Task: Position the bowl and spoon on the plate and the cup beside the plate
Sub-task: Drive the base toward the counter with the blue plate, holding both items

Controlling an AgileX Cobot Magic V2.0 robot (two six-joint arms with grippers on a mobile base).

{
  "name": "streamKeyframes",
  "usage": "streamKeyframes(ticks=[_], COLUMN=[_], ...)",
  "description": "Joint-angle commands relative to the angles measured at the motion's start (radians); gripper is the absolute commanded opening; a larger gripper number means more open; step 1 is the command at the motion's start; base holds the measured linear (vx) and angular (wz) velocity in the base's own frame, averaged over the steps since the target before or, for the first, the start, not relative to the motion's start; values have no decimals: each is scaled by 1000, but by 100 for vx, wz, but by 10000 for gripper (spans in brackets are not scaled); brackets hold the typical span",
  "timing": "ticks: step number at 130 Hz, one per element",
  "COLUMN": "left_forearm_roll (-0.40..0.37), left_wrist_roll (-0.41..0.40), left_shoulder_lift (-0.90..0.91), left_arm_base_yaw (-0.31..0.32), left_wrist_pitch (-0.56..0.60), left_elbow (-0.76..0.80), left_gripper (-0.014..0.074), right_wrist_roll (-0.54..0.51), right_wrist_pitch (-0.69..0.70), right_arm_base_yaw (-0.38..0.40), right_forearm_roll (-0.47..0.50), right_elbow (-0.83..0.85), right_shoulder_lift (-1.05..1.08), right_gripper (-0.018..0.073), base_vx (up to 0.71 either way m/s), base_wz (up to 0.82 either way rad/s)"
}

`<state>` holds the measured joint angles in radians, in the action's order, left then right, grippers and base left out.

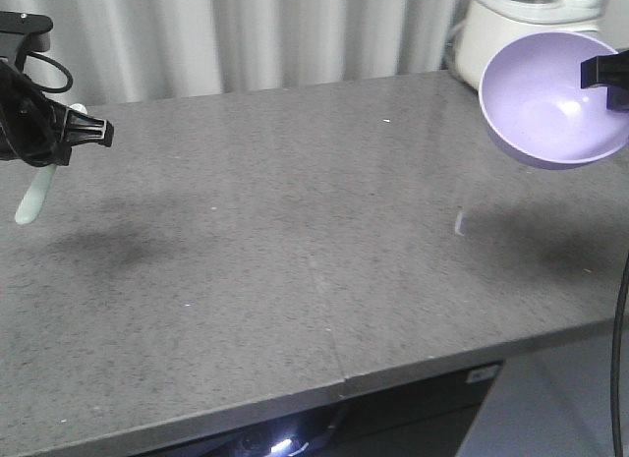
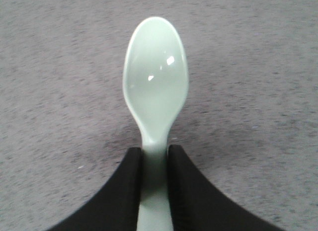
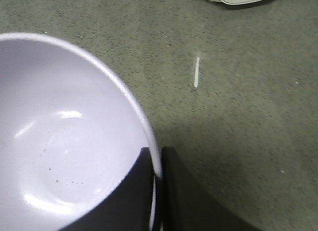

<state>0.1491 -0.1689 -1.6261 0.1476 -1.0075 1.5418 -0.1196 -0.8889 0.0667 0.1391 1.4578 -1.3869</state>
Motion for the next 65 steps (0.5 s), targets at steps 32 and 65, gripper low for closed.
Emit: streamKeyframes(ticks=[32,65], left_forearm_roll=[6,6], left_wrist_roll=[-3,-3], left_shoulder_lift=[44,44], left_arm_base_yaw=[4,4], left_wrist_pitch=[38,38], left_elbow=[27,27], left_gripper=[-8,-8], right_wrist_roll=[-8,-8], right_wrist_pitch=[59,59], right_arm_base_yaw=[2,2], right_forearm_roll=[5,5], right_elbow=[29,29], right_shoulder_lift=[32,32], right_gripper=[-3,-3], base_vx=[-7,-7], base_wz=[-41,-41])
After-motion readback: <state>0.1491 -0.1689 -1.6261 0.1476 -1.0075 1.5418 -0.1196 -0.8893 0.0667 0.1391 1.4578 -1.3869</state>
